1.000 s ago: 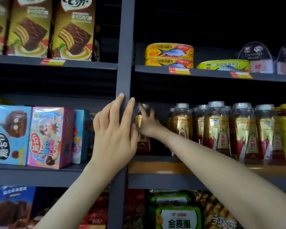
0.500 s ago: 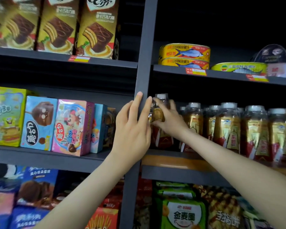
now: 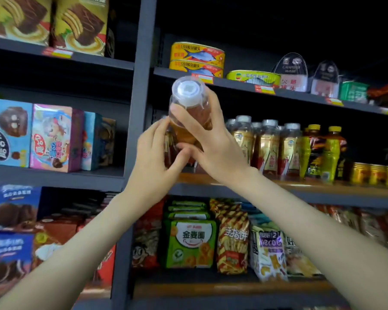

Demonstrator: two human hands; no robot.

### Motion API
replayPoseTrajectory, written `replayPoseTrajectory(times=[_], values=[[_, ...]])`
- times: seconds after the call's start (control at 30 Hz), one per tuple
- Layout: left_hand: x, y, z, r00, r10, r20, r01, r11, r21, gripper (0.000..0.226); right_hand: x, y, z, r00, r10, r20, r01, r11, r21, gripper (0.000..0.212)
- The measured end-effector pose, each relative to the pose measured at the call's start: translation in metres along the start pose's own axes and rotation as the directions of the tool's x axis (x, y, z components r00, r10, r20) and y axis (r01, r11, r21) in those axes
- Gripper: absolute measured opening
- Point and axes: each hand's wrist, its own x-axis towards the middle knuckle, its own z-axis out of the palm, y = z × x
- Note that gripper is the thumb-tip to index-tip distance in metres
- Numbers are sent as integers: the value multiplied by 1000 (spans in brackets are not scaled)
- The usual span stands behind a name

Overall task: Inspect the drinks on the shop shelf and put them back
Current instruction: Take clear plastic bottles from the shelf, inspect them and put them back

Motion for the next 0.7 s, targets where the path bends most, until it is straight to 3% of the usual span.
replayPoseTrajectory(times=[0.1,0.2,0.27,0.33,0.4,0.47,0.6,0.7], values=[[-19,63,6,991,-132,27,133,928,-347,55,-28,-30,-30,1000,9,9,-11,987,163,70],[-62,108,13,930,-367,16,343,853,-393,49,-75,-61,-59,973,119,200,-185,917,354,101],[-106,125,16,863,-492,114,493,772,-400,47,-113,-77,-75,905,164,392,-338,838,428,117],[-155,135,15,774,-588,235,632,691,-351,47,-155,-89,-87,821,179,542,-507,665,548,111],[-205,143,10,689,-639,342,722,647,-247,49,-193,-105,-93,725,216,654,-680,374,631,88],[-250,153,3,622,-646,442,747,660,-86,53,-226,-128,-93,614,286,735,-786,141,602,69],[-313,167,-12,497,-668,554,764,640,86,61,-281,-184,-86,486,368,793,-855,9,519,58],[-339,169,-22,427,-676,600,772,618,147,66,-307,-211,-85,430,329,841,-874,-80,479,55]])
